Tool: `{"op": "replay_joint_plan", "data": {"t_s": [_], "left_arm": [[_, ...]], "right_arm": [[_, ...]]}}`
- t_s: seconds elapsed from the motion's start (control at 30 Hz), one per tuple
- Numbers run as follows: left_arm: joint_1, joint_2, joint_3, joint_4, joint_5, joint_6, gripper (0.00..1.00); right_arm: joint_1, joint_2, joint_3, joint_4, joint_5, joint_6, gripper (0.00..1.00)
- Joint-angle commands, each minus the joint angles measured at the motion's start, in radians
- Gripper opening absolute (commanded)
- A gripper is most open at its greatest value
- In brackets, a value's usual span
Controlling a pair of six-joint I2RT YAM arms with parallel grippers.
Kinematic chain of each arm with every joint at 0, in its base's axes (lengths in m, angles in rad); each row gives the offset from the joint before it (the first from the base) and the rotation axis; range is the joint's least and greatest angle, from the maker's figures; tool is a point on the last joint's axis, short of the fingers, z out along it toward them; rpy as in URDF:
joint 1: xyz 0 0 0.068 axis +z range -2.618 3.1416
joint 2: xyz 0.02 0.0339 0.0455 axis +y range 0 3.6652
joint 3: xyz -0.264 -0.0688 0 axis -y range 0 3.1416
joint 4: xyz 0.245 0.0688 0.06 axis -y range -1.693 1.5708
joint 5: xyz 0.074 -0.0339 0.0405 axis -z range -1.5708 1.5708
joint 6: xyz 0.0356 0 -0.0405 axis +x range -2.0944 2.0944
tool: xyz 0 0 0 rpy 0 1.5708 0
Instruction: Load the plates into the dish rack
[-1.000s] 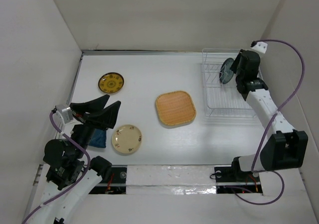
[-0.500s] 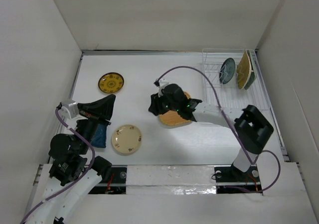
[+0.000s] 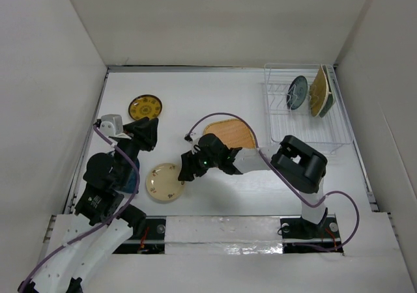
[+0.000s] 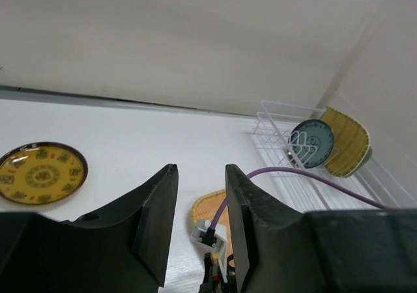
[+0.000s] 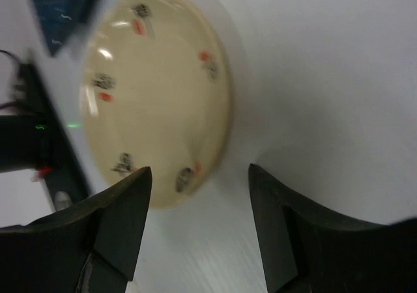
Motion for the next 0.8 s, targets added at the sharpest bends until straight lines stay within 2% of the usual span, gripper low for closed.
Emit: {"op": "replay_joint_plan", "data": {"t_s": [0.0,0.33,0.47,0.57,0.67,0.7,0.77], "left_arm": [[0.005,0.028,0.01,0.019,-0.037,0.027,0.33],[0.005,0.017,0.0,0.033,-0.042,0.038,0.35],[0.005,0.008,0.001,0.03,-0.043,0.044,0.35],[0.005,-0.004,-0.002,0.033,-0.043,0.041,0.35],[0.005,-0.008,-0.002,0.033,-0.037,0.041,0.35],[0.005,-0.008,-0.002,0.033,-0.036,0.041,0.35],[0.005,-0.009,-0.002,0.033,-0.034,0.041,0.35]], "right_arm": [[0.014,0.052,-0.009,0.127,-0.075,0.06,0.67],[0.023,0.127,0.006,0.184,-0.079,0.117,0.57],[0.012,0.141,0.005,0.184,-0.067,0.132,0.5],[0.003,0.148,0.002,0.194,-0.064,0.146,0.42],[-0.006,0.152,-0.014,0.23,-0.064,0.174,0.27],[-0.006,0.15,-0.02,0.252,-0.06,0.181,0.19],[-0.017,0.144,-0.037,0.27,-0.05,0.198,0.13]]}}
